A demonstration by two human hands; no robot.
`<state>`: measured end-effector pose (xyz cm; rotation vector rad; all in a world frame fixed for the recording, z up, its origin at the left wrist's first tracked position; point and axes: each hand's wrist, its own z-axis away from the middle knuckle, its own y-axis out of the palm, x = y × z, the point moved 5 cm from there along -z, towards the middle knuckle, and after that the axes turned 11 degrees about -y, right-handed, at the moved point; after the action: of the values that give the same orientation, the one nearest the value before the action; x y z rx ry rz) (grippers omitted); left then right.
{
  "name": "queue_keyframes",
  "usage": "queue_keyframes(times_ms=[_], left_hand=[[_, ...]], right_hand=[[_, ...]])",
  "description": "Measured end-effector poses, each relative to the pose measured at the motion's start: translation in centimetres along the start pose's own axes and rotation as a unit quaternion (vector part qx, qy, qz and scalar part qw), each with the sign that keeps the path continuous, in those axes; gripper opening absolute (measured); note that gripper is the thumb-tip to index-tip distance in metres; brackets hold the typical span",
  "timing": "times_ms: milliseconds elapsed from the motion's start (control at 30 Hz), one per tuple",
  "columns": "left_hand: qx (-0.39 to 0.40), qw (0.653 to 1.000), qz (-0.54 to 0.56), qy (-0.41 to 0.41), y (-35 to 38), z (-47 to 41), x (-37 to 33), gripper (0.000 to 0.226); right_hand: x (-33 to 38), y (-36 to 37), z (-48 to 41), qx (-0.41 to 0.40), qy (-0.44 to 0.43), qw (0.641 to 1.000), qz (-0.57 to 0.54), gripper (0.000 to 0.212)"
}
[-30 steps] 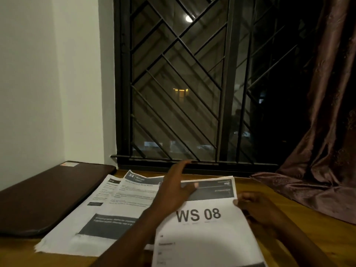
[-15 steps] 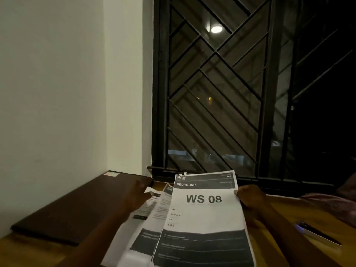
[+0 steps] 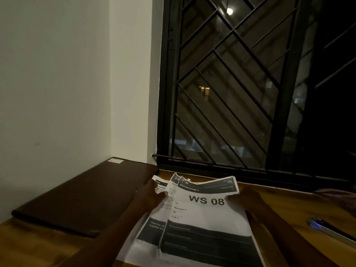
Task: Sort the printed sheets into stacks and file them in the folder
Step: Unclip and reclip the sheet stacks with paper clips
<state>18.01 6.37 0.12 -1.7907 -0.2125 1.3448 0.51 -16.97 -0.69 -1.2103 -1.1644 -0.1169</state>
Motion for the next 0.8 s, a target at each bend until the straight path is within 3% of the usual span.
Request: queue_keyframes(times_ms=[100, 267, 400, 533, 633, 733, 800], left_hand=[[-0.025, 1.000, -0.004, -0.007, -0.3, -1.5, 0.1, 0.043], [-0.021, 0.999, 0.019, -0.015, 0.2, -2.2, 0.7, 0.041], [0.002, 1.000, -0.010, -0.023, 0.7, -1.4, 0.8, 0.049], [0.011, 0.999, -0.035, -0.030, 0.6, -1.0, 1.1, 0.074], [0.015, 0.998, -0.054, -0.039, 1.1, -0.8, 1.5, 0.080], [0.012, 0.997, -0.069, -0.032, 1.3, -0.7, 1.7, 0.082], [0.013, 0.997, -0.067, -0.039, 1.2, -0.7, 1.9, 0.082]], right_hand=[[0.1, 1.4, -0.2, 0.020, 0.026, 0.998, -0.062, 0.015], [1.0, 4.1, -0.2, 0.067, 0.040, 0.988, -0.134, 0.015], [1.2, 5.2, 0.3, 0.009, 0.030, 0.996, -0.089, 0.025], [1.9, 5.6, 1.4, -0.024, -0.020, 0.997, -0.076, 0.021], [2.7, 5.1, 1.7, 0.007, -0.032, 0.994, -0.100, 0.018], [3.3, 5.2, 2.4, 0.091, -0.009, 0.978, -0.186, 0.017], [3.2, 5.2, 2.8, 0.122, 0.018, 0.963, -0.241, 0.031]])
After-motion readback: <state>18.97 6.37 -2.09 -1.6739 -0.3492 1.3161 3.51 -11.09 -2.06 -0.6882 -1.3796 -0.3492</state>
